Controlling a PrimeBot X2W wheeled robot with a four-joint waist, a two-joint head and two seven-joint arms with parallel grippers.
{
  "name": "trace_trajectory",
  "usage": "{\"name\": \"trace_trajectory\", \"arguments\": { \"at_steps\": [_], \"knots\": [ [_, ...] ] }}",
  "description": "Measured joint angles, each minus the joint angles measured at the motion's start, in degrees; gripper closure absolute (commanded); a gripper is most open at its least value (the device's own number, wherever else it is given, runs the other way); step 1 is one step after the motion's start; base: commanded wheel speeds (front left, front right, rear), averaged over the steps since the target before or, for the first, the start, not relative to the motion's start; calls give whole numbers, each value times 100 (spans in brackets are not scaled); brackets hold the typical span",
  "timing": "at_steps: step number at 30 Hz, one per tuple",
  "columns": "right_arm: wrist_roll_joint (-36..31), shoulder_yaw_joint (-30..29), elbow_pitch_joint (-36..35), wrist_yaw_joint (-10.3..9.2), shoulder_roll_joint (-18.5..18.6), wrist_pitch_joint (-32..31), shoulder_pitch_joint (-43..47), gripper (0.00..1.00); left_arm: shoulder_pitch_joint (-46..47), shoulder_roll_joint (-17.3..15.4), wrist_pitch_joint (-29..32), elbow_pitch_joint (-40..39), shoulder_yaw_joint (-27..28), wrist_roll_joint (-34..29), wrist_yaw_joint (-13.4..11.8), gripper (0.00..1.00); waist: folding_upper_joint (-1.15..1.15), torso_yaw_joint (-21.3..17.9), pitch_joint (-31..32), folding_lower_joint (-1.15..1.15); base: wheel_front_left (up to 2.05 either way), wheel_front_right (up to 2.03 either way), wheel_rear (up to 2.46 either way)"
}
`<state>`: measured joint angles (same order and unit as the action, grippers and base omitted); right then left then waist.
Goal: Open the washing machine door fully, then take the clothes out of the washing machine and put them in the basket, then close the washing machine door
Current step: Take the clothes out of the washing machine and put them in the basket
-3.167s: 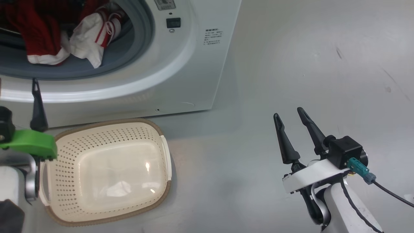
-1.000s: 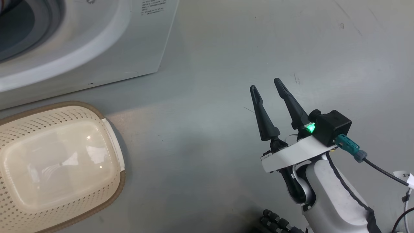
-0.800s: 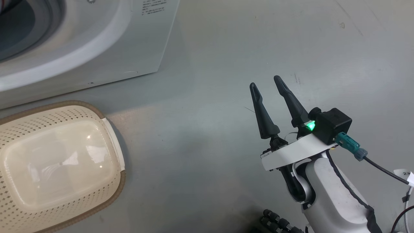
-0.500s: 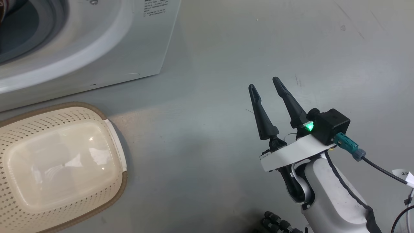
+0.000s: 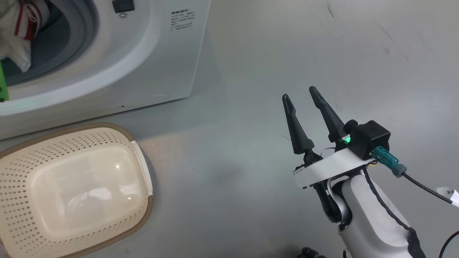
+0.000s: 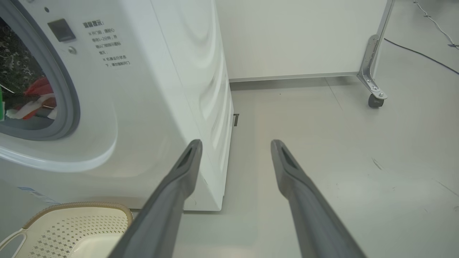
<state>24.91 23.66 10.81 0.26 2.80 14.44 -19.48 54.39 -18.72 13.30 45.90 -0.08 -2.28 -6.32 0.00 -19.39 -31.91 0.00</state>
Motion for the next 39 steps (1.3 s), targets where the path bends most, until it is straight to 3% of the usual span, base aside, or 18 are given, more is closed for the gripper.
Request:
{"name": "trace_trajectory", "arguments": {
  "at_steps": [14,28,39],
  "knots": [
    [-243,-342,212,4,3,0,179,0,-640,498,-1256,85,130,474,16,100,0,383,663,0,0,0,0],
    [-355,-571,391,29,4,0,613,0,-1462,854,-2461,54,66,703,459,100,0,790,1507,0,0,0,0],
    [-398,-679,437,86,7,0,916,0,-1983,1083,-2707,-278,4,823,615,100,0,1051,2074,0,0,0,0]
  ]
}}
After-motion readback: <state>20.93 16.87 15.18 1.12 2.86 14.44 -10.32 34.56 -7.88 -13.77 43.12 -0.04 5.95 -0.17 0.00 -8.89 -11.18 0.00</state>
